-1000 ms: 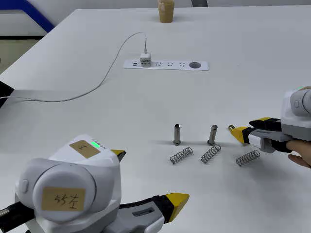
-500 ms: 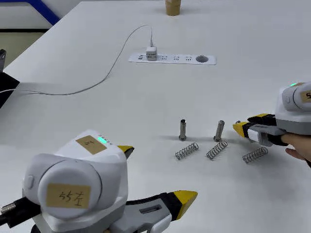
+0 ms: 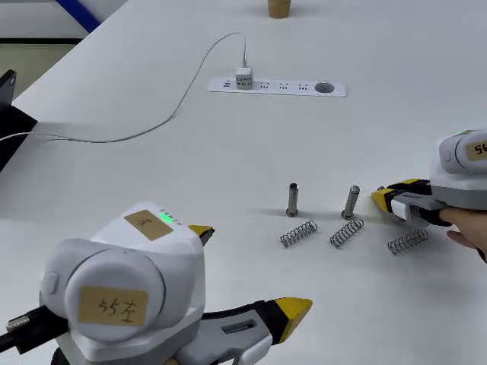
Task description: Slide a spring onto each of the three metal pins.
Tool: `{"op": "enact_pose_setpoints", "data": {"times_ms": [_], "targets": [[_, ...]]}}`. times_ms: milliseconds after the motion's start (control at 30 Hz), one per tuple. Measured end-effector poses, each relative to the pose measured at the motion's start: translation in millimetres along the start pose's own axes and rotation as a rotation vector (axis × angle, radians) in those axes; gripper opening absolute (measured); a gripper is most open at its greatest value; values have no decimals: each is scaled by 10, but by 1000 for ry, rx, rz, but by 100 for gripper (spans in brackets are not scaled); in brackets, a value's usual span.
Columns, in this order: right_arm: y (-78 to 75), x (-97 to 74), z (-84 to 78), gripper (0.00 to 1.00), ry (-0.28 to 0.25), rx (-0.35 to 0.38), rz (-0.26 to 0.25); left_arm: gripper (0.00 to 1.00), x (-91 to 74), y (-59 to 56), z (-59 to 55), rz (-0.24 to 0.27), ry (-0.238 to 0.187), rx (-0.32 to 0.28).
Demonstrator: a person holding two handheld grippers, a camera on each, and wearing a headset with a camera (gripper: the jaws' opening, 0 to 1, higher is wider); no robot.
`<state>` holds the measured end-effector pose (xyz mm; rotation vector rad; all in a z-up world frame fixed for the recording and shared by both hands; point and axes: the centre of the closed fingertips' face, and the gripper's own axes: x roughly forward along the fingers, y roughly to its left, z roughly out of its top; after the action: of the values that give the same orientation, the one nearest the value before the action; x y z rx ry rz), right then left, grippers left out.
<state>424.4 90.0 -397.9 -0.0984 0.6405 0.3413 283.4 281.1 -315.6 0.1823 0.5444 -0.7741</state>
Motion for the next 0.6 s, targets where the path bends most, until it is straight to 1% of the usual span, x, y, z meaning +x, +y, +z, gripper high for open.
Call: {"op": "enact_pose_setpoints", "data": {"times_ms": [233,433,467,500,600], "targets": [[-10,17,-1,10,2,10,-8,79,-9,16,0,4,2,0],[-40,27,8,9,0,51,-9,78,-7,9,1,1,6,4],[-47,29,14,9,-6,68,-6,79,-6,8,2,1,6,6],[-49,32,19,9,-5,105,1,79,-5,5,5,0,5,7],[-67,14,30,9,-8,106,8,78,-6,5,15,1,4,8]]}}
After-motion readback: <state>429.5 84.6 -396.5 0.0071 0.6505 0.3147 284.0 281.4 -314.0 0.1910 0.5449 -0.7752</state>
